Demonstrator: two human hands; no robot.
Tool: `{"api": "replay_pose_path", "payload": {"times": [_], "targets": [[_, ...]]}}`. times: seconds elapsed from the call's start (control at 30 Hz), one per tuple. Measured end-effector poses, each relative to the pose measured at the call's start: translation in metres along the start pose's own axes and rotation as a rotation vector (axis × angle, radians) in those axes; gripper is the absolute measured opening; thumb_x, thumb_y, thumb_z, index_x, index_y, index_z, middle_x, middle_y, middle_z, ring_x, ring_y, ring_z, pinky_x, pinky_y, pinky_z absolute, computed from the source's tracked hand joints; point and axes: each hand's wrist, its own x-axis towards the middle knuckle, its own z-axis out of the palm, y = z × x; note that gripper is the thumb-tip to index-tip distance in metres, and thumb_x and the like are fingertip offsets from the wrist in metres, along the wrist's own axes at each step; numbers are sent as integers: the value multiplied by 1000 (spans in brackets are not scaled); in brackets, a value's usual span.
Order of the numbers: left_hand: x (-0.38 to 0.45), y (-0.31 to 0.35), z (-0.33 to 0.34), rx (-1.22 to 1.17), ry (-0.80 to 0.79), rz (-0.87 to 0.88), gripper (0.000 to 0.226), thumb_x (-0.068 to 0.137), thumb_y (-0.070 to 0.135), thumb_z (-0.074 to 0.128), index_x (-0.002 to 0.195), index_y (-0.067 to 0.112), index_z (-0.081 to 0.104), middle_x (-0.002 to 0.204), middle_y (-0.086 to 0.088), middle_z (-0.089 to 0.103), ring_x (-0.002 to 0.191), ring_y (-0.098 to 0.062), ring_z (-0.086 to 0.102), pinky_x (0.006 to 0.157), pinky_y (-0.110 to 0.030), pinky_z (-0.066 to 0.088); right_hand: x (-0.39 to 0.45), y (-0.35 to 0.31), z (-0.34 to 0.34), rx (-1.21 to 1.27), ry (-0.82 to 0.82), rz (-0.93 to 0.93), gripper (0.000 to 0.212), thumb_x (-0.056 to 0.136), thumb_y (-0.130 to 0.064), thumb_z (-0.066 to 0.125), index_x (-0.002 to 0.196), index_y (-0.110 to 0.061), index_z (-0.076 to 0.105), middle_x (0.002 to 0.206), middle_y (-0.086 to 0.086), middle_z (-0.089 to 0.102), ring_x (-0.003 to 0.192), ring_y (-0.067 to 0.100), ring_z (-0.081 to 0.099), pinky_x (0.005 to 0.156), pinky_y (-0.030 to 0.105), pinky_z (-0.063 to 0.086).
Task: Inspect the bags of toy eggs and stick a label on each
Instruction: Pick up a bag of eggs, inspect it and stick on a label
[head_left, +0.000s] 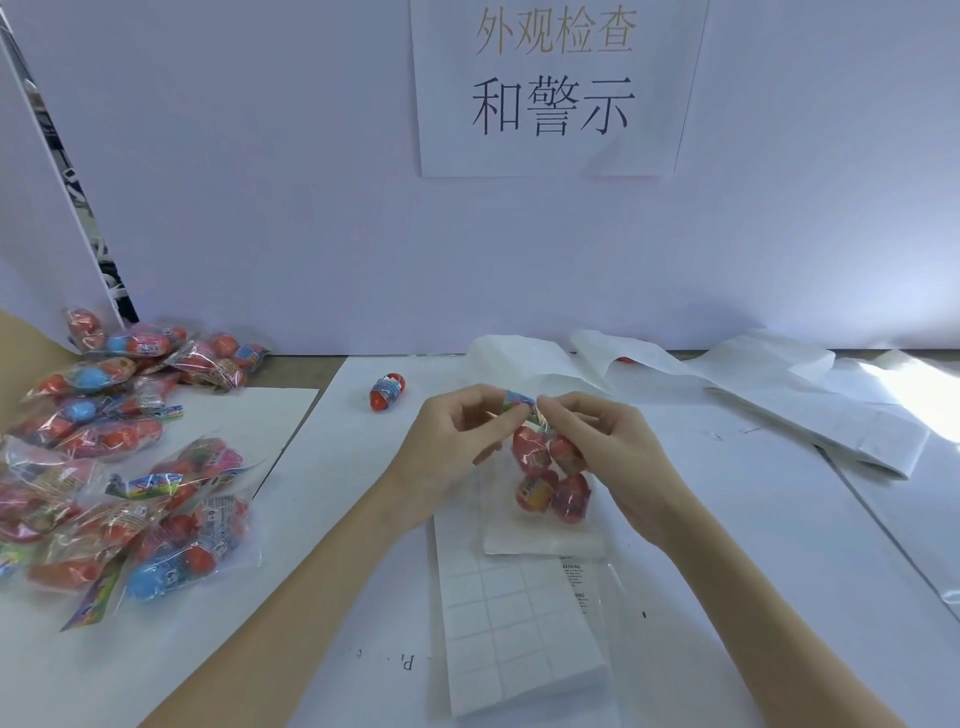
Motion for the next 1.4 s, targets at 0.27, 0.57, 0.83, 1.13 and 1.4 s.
{"api": "replay_pose_path", "payload": {"times": [0.27,0.57,0.83,1.13,1.4], "targets": [[3,-2,-6,-63,217,29,6,95,16,75,93,13,80,77,-4,70,67,-14,60,67,-23,52,1,2,-4,126,23,28,32,101,-33,66,108,-4,78,103,13,79,82,15,70,77,25,53],[4,-2,2,-134,256,33,8,100,9,68,103,7,75,91,-10,75,83,-22,73,80,-27,60,-1,2,-2,200,91,-4,35,108,-34,53,110,-11,80,96,9,78,79,20,69,79,29,54],[6,2,-3,-322,259,-41,13,101,0,60,109,3,70,100,-13,71,90,-17,72,84,-24,58,-2,-3,3,121,31,-42,33,99,-40,67,115,-13,73,94,14,80,87,27,78,87,35,61],[1,7,-3,-80,160,-45,29,89,46,76,102,21,82,104,-5,79,98,-18,72,94,-37,55,1,-1,2,45,38,21,68,89,-67,64,87,1,73,73,10,68,66,20,59,72,35,47],[4,1,-6,-1,321,17,12,100,23,69,92,18,76,91,1,74,86,-10,69,74,-21,56,1,4,6,-272,218,-73,72,102,-67,31,75,-24,82,63,7,71,51,9,53,59,30,47]]}}
